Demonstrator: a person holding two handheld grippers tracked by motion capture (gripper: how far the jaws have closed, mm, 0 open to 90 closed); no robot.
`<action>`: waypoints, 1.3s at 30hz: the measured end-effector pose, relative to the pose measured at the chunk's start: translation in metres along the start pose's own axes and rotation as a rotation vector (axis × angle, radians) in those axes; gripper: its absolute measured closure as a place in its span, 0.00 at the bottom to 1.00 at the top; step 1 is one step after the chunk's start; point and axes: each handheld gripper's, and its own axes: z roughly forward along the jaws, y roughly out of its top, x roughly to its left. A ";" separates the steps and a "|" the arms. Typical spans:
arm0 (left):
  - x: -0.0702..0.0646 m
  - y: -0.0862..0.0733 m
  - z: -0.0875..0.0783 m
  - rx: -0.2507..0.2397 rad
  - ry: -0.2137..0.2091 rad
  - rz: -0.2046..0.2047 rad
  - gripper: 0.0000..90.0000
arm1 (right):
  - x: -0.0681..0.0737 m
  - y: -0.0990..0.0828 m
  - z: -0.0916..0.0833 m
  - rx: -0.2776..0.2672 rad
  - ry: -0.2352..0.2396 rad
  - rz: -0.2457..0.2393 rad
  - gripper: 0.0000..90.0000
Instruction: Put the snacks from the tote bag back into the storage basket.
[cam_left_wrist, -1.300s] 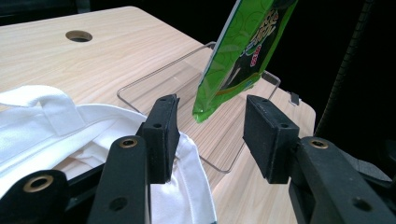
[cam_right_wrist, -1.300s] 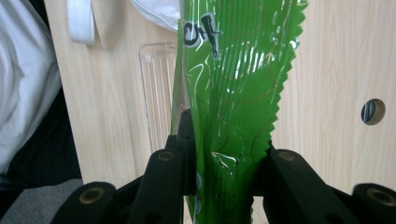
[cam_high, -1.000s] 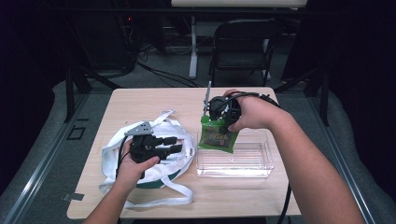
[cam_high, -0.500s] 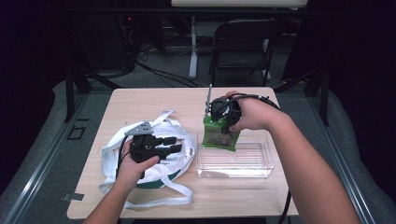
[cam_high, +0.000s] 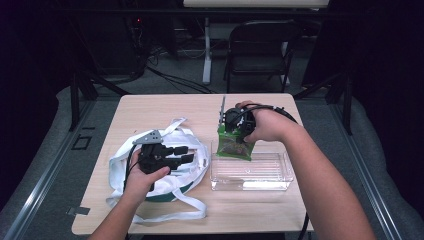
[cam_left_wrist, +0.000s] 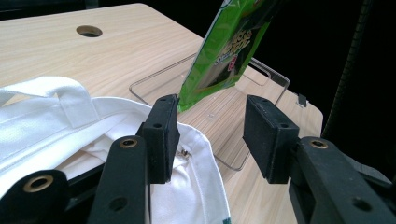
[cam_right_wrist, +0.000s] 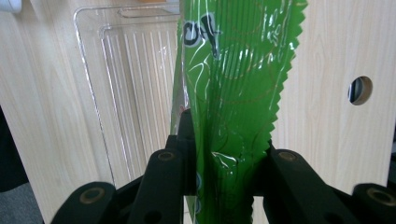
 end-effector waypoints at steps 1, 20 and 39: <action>0.000 0.000 0.000 0.000 0.000 0.000 0.61 | 0.000 0.000 0.002 0.002 -0.001 -0.002 0.82; 0.002 -0.002 0.001 0.001 0.002 -0.010 0.61 | -0.001 0.002 0.033 0.005 -0.049 -0.041 0.82; 0.003 -0.007 -0.012 -0.008 0.039 -0.024 0.61 | -0.014 0.005 0.069 -0.005 -0.072 -0.058 0.82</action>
